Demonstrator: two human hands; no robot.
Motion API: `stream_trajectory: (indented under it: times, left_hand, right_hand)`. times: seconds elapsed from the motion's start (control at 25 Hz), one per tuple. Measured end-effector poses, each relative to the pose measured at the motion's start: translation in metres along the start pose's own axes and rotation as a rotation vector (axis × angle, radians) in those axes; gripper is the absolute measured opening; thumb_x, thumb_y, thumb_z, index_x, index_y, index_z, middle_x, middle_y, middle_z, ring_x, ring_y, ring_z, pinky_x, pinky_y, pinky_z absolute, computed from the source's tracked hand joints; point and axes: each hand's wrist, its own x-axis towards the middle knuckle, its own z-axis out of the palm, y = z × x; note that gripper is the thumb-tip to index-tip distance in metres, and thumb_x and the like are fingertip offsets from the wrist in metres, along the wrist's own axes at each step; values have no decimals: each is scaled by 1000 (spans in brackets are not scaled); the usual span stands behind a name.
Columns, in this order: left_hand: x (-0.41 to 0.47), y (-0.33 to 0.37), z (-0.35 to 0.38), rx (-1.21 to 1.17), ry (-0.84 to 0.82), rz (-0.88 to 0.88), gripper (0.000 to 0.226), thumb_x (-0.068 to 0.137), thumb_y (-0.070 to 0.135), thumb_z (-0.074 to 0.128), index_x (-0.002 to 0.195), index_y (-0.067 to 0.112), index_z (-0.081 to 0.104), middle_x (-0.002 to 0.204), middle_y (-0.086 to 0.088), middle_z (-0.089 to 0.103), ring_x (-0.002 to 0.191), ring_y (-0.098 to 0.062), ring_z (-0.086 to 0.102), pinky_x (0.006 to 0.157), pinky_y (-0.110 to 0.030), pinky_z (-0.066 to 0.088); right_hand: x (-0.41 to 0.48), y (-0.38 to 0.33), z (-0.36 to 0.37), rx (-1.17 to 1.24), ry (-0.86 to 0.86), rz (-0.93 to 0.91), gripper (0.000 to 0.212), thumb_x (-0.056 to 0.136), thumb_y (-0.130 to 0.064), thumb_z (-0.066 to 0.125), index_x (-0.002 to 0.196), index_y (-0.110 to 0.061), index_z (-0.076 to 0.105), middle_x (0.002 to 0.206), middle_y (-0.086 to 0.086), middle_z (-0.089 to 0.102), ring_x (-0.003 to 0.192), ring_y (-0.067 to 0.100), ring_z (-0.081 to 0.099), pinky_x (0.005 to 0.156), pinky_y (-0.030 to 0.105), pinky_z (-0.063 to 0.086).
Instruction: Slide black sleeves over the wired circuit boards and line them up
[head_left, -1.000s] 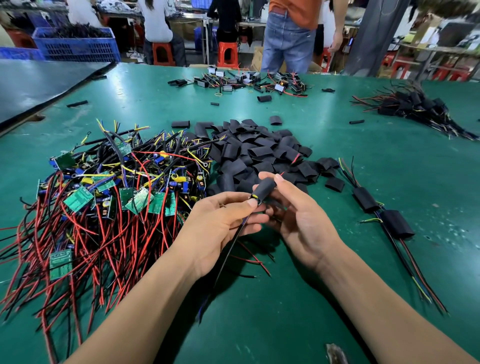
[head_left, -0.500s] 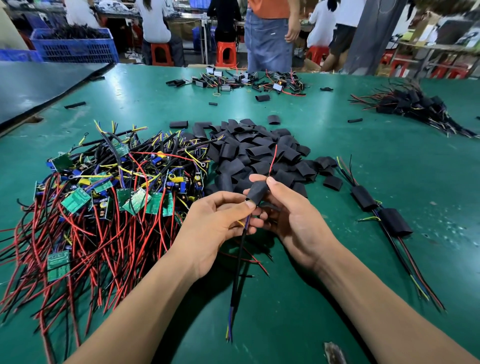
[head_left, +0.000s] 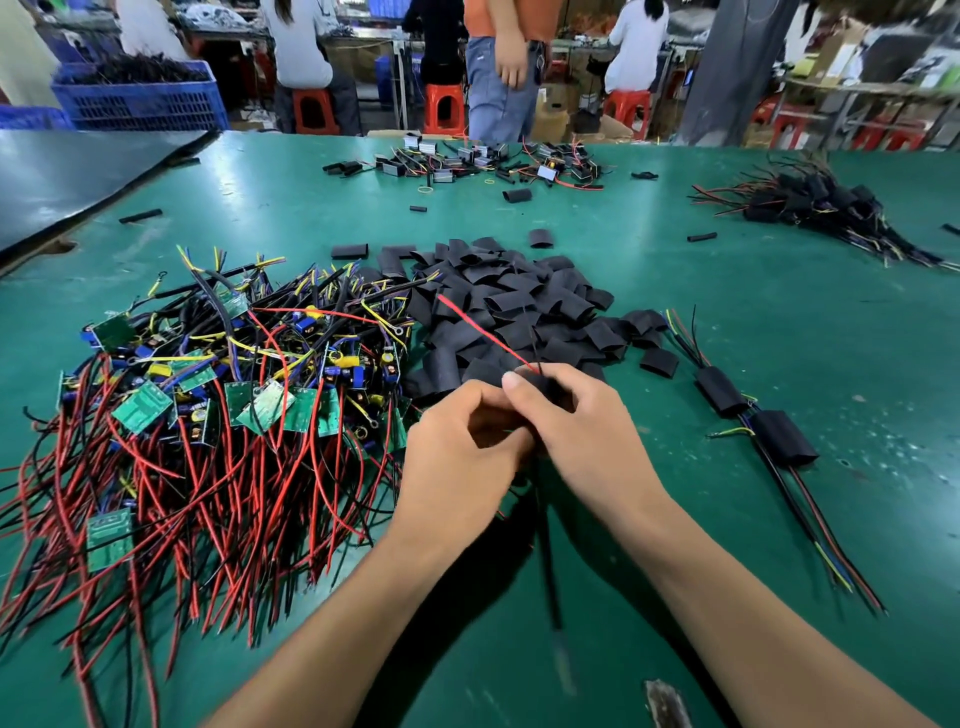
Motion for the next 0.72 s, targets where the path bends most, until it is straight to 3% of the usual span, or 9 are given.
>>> stream_trajectory:
  times: [0.2,0.32,0.36,0.48,0.6,0.72]
  left_hand:
    - [-1,3,-1,-237,-221,-66,24,86,3,72,106,16,73,97,-1,78,90,-20,74,80,-34,60]
    - [-1,1,-3,-202,-205,-72,18,89,5,70,99,20,74,90,-2,77,82,-21,74,72,-27,59]
    - [-1,1,-4,-177,-189,-82,17,90,5,69,95,21,74,85,-2,77,78,-17,74,69,-23,57]
    - [0,-1,-8,-126,-157,-93,13,90,6,69,90,18,74,77,-4,76,71,-14,72,65,-21,55]
    - [3,-2,-12,-133,-128,-93,12,90,5,68,89,14,75,79,-8,75,70,-17,72,65,-25,57]
    - [4,-1,-13,-123,-109,-97,12,91,3,66,88,12,74,80,-10,74,67,-17,70,63,-24,57]
  right_hand:
    - [12,3,-13,-72,52,51,25,95,-39,61,117,-28,64,108,-12,70,102,4,64,91,23,46]
    - [20,6,-30,-170,246,-28,23,95,-37,62,114,-26,54,98,-12,68,90,4,62,76,5,40]
    - [22,6,-37,-231,278,-55,21,96,-36,61,111,-26,52,94,-13,66,85,4,61,71,6,40]
    - [30,14,-57,-446,296,-66,18,99,-31,55,114,-21,55,97,1,69,87,23,62,77,34,46]
    - [40,26,-73,-619,356,20,27,102,-24,49,125,-12,57,116,16,67,110,38,56,92,45,43]
    - [42,33,-82,-767,434,174,42,104,-26,45,143,-11,46,141,17,53,131,39,40,104,50,31]
